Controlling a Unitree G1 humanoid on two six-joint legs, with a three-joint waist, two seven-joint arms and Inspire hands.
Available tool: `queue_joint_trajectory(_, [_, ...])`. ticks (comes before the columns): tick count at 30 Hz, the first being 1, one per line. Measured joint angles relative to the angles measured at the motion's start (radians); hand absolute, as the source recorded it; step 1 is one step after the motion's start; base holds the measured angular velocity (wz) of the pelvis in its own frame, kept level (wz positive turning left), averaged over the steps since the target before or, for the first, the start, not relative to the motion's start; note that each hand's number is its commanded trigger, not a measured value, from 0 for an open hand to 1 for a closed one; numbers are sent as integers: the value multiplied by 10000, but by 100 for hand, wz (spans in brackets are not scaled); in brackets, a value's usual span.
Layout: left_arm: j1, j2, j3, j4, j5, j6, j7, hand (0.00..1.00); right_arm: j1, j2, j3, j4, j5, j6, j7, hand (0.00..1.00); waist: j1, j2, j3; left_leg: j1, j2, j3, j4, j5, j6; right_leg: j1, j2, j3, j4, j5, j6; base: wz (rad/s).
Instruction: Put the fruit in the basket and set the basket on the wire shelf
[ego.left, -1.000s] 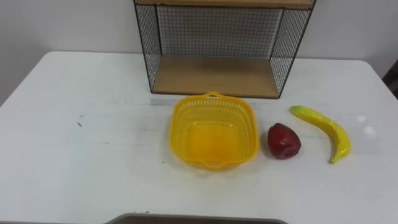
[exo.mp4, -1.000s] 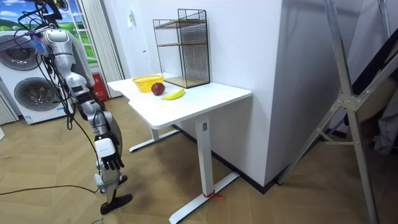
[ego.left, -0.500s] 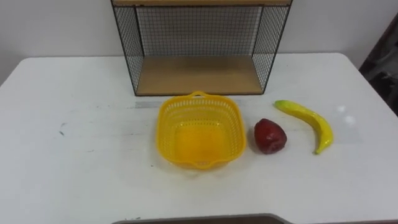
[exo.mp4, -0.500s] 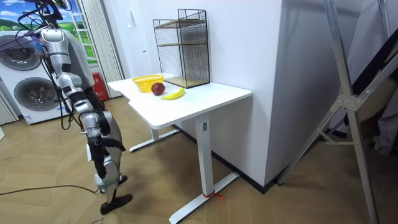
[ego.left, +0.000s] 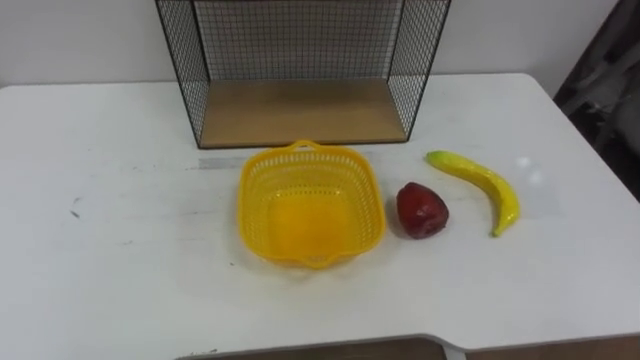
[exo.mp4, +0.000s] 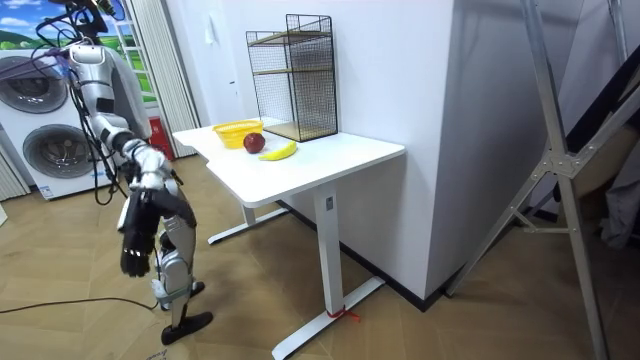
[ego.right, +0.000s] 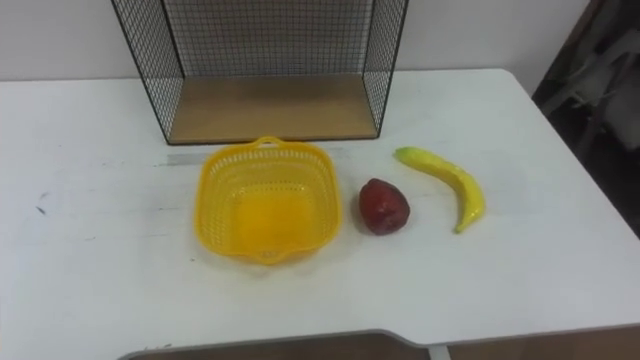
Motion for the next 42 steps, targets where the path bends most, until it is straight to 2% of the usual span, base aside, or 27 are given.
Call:
queue_joint_trajectory(2, [4,19,-167,-22,-19,-140,211,0,-22,-40,353,-1712,-1766,-101,-784,0,6,67,32,-47,2,19,-40,3,5,-99,1,11,41,0,1,-4])
queue_joint_trajectory(3, [-15,14,-226,-15,-16,-181,294,0,-82,-80,482,-2306,-2538,-283,-1044,0,10,79,31,-101,1,9,-36,4,6,-147,0,-5,32,0,0,3])
queue_joint_trajectory(5, [-43,16,-241,-16,-8,-220,328,0,-242,-162,540,-2730,-3431,-431,-1235,0,20,49,42,-126,1,-26,-57,4,7,-166,0,-26,14,1,-1,4])
queue_joint_trajectory(8, [-33,16,-241,24,53,-324,327,0,-310,-230,596,-3260,-4642,-444,-1487,0,280,19,43,-98,0,-36,-145,4,6,-174,3,-26,-2,2,-2,0])
queue_joint_trajectory(12, [-40,39,-727,300,76,-316,344,0,-279,-231,1497,-4597,-5838,-436,-1308,0,345,125,71,-98,-3,-33,-228,6,8,-210,-14,-144,22,10,2,0])
queue_joint_trajectory(14, [-162,38,-976,539,71,-362,337,0,-288,-232,2065,-5223,-6165,-437,-858,0,520,138,68,-56,4,-36,-244,6,8,-176,-5,-146,18,12,-2,0])
queue_joint_trajectory(18, [-181,30,-1075,611,47,-377,280,0,-288,-276,3036,-5398,-6231,-445,189,0,816,101,84,-9,12,-34,-255,7,9,-141,-7,-197,17,14,-5,1])
queue_joint_trajectory(20, [-164,30,-1170,665,21,-378,267,0,-288,-283,3493,-5401,-6251,-441,712,0,829,96,85,-11,11,-34,-255,7,9,-141,-9,-198,17,15,-5,0])
queue_joint_trajectory(25, [-97,26,-1281,694,-18,-370,71,0,-315,-396,4018,-5412,-6243,-401,2136,0,854,72,90,85,7,-55,-264,16,24,-17,-20,-238,11,15,-5,2])
queue_joint_trajectory(30, [-70,23,-1346,689,-4,-370,-10,0,-334,-960,4419,-5443,-6243,-372,3463,0,890,39,96,189,7,-44,-368,44,54,25,-22,-233,17,15,-5,0])
queue_joint_trajectory(33, [-68,26,-1338,689,12,-371,-45,0,-302,-1011,4478,-5444,-6246,-372,3880,0,1004,-51,139,205,7,-25,-360,50,61,24,-27,-226,32,17,-8,0])
queue_joint_trajectory(35, [-60,28,-1339,688,78,-373,-133,0,-300,-1013,4543,-5445,-6245,-372,4198,0,1064,-77,139,208,7,-4,-351,50,62,22,-34,-228,34,19,-7,-2])
queue_joint_trajectory(39, [-36,89,-1340,688,139,-373,-312,0,-319,-1024,5139,-5446,-6365,-370,5011,0,1117,-146,96,215,15,-5,-341,51,64,31,-34,-231,34,38,-16,0])
queue_joint_trajectory(42, [-36,110,-1342,687,360,-374,-362,0,-319,-1022,5600,-5446,-7096,-369,5599,0,1118,-184,72,206,13,-14,-325,53,68,47,-36,-236,22,56,-6,0])
